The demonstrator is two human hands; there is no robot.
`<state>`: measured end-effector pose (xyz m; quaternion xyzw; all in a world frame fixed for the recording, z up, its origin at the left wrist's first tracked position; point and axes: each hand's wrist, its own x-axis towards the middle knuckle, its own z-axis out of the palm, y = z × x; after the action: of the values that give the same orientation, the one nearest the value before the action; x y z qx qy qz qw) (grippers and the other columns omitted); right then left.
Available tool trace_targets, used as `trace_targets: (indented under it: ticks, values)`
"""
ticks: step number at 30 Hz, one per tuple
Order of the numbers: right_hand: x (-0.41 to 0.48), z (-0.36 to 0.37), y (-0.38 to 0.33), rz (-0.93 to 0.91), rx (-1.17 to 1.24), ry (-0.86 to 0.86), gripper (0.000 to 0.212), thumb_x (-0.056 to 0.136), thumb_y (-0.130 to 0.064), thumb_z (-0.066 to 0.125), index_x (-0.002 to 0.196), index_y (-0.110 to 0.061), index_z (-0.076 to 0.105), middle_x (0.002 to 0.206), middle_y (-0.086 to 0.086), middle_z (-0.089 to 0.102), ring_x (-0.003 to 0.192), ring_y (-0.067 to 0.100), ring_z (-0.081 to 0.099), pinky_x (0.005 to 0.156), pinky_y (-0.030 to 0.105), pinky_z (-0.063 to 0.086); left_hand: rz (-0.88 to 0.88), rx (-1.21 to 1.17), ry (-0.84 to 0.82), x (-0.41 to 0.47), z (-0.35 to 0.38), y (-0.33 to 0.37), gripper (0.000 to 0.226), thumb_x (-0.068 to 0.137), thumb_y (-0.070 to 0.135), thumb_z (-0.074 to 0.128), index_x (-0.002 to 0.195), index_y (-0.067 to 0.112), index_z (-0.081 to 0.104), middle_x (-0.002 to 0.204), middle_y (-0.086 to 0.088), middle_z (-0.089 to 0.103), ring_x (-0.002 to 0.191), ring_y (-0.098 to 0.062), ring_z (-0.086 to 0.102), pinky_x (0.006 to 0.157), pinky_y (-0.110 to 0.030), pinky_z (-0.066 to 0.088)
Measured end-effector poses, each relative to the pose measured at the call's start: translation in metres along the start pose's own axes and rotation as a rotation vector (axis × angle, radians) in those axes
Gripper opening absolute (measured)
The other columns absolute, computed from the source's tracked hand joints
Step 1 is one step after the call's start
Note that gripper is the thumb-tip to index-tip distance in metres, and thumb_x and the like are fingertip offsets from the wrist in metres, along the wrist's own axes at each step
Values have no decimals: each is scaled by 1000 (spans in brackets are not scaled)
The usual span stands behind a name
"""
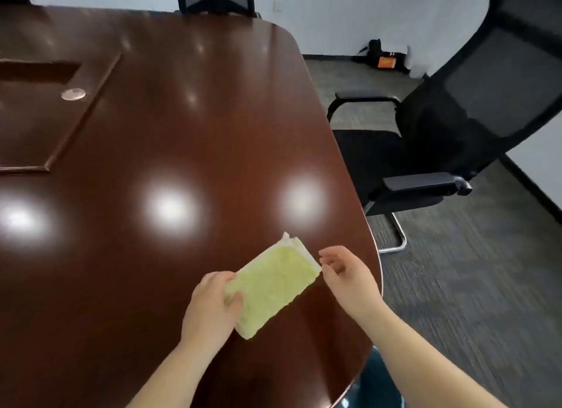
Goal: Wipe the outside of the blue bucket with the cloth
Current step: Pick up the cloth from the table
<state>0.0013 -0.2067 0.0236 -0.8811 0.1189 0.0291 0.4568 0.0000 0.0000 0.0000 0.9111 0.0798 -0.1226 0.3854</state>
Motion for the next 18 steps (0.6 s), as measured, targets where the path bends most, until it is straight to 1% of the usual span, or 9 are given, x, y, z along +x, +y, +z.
trace_targets:
  ticks: [2,5,7,9,10,12,14,16,18]
  values:
    - [19,10,-6,-156,-224,-52,31,82,-7,51,109,-19,58,108,-5,61,107,16,48,86,22,37,-50,54,22,14,2,1,44,80,27,58,122,19,46,134,0,42,122,-20,37,95,-33,34]
    - [39,30,-10,-403,-422,-198,43,81,-10,50,123,-20,51,137,-1,47,131,16,32,106,26,24,-113,123,-33,24,0,-2,60,76,42,61,129,22,38,138,2,39,127,-20,32,99,-34,31]
    - [47,43,-9,-497,-505,-312,48,83,-15,49,129,-24,43,147,-4,33,139,14,17,112,25,5,-174,117,-91,29,-1,-8,64,73,47,62,128,24,39,128,3,46,121,-19,38,92,-33,37]
    - [49,55,-11,-579,-561,-401,49,84,-18,49,132,-23,40,148,-1,30,140,16,13,109,26,-11,-225,117,-151,31,-4,-11,63,72,50,62,125,25,41,114,5,48,112,-17,47,82,-32,42]
    - [51,59,-11,-599,-583,-437,49,84,-19,49,132,-21,40,148,0,30,140,18,13,107,28,-16,-242,131,-184,30,-5,-11,61,71,51,61,123,25,42,110,6,47,108,-17,49,77,-31,42]
    - [55,65,-10,-592,-659,-494,51,86,-25,48,135,-22,35,149,-1,29,140,16,13,111,31,-15,-259,162,-216,29,-6,-13,56,69,54,61,116,27,45,101,10,46,98,-14,51,69,-29,39]
    - [62,65,-10,-550,-750,-555,53,87,-31,47,137,-24,29,149,-4,29,139,13,15,114,35,-8,-273,174,-244,28,-9,-14,49,66,57,61,103,28,48,89,14,47,86,-12,51,62,-28,38]
    - [70,66,-14,-515,-801,-601,54,85,-34,48,136,-25,31,144,-3,36,135,13,24,114,37,-1,-284,178,-284,28,-11,-14,41,64,59,61,86,27,47,80,15,50,77,-10,52,55,-26,37]
    - [75,66,-20,-501,-850,-621,53,83,-37,50,132,-24,36,136,-1,43,124,18,36,110,37,11,-281,166,-303,28,-13,-14,38,64,58,62,75,26,45,76,13,51,72,-8,53,52,-24,36]
